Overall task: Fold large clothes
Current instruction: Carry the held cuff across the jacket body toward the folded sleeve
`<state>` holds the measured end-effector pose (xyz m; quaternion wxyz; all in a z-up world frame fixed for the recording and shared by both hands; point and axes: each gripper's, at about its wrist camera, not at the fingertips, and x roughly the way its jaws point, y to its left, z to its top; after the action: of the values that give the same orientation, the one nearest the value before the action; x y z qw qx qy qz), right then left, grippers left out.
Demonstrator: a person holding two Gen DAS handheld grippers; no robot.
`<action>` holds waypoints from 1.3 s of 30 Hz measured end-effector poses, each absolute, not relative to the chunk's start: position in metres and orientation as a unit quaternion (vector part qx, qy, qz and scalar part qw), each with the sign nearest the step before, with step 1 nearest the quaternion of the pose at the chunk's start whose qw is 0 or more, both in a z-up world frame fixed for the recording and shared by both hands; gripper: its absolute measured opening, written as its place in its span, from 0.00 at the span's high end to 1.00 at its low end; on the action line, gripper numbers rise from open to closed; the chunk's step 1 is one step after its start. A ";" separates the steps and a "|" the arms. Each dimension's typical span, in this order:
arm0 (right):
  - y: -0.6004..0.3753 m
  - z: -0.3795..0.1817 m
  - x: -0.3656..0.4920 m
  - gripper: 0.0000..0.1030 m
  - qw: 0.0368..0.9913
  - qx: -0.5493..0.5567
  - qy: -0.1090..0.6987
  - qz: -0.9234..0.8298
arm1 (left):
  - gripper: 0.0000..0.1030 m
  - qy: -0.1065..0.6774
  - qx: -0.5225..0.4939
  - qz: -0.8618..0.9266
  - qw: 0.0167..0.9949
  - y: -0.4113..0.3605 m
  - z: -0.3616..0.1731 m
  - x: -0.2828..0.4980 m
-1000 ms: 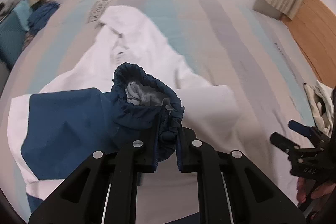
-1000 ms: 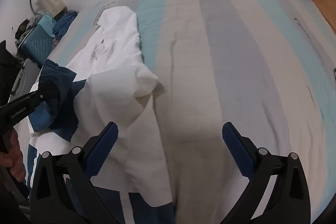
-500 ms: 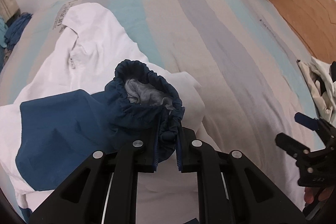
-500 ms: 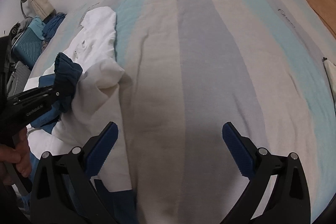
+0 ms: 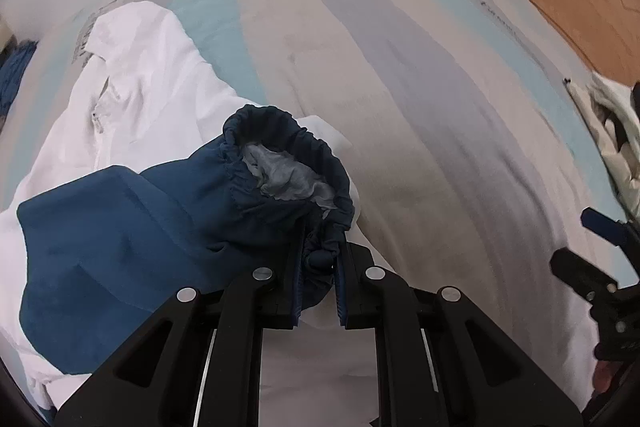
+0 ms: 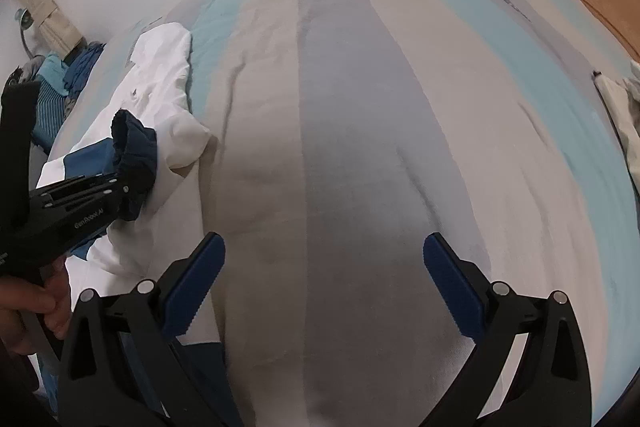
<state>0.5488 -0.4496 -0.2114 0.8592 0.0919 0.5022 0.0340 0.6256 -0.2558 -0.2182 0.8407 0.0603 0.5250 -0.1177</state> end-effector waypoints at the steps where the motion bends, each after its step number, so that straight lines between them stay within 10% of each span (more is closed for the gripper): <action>1: -0.451 -0.212 0.548 0.07 0.859 0.093 0.502 0.033 | 0.89 0.526 0.063 -0.118 0.840 -0.257 -0.220 0.625; 9: -0.458 -0.216 0.540 0.07 0.857 0.101 0.505 0.023 | 0.86 0.536 0.061 -0.120 0.833 -0.264 -0.229 0.626; 29: -0.462 -0.206 0.519 0.07 0.856 0.084 0.510 0.015 | 0.09 0.507 -0.052 -0.182 0.841 -0.261 -0.196 0.619; 39: -0.417 -0.177 0.538 0.07 0.871 0.059 0.484 0.061 | 0.06 0.506 -0.032 -0.137 0.851 -0.190 -0.168 0.606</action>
<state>0.5379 -0.4173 -0.1771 0.8712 0.0592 0.4835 0.0606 0.6060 -0.1898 -0.1675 0.8510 -0.0321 0.5059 -0.1371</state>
